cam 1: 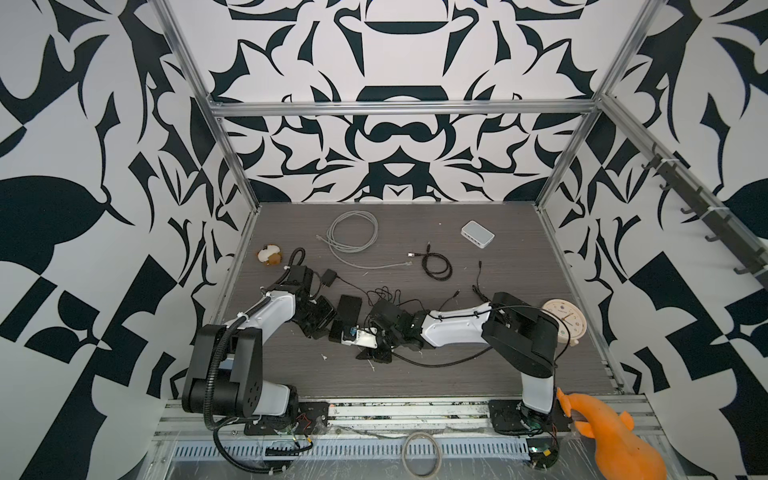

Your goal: Insert the plug into the switch port

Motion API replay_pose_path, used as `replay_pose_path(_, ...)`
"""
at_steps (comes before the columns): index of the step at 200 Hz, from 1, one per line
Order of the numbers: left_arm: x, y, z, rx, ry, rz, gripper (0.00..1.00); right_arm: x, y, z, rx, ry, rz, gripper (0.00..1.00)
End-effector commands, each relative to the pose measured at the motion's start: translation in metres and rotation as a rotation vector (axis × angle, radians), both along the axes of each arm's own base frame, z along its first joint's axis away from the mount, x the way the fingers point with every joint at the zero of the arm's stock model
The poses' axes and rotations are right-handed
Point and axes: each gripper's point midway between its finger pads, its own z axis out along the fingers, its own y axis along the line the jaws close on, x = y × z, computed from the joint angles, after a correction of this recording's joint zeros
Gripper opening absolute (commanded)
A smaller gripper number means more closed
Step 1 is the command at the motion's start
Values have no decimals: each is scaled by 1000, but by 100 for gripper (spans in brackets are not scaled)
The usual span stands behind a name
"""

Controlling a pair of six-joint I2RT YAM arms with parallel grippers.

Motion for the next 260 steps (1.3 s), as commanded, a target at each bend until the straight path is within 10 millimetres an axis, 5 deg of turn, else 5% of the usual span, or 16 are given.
replay_pose_path(1, -7, 2, 4, 8, 18, -5, 53, 10, 4, 12, 18, -9, -45, 38)
replay_pose_path(47, -6, 1, 2, 2, 22, -3, 54, 17, 4, 75, 114, -62, -37, 40)
replay_pose_path(107, -10, 0, 2, -10, 23, 4, 54, 31, -4, 33, 14, -22, -61, 43)
replay_pose_path(157, -12, -1, 5, -22, 17, 5, 54, 34, 0, 16, -11, 5, -76, 40)
replay_pose_path(260, -32, -4, -9, -34, 84, -1, 51, 36, -4, -16, -57, -4, -79, 8)
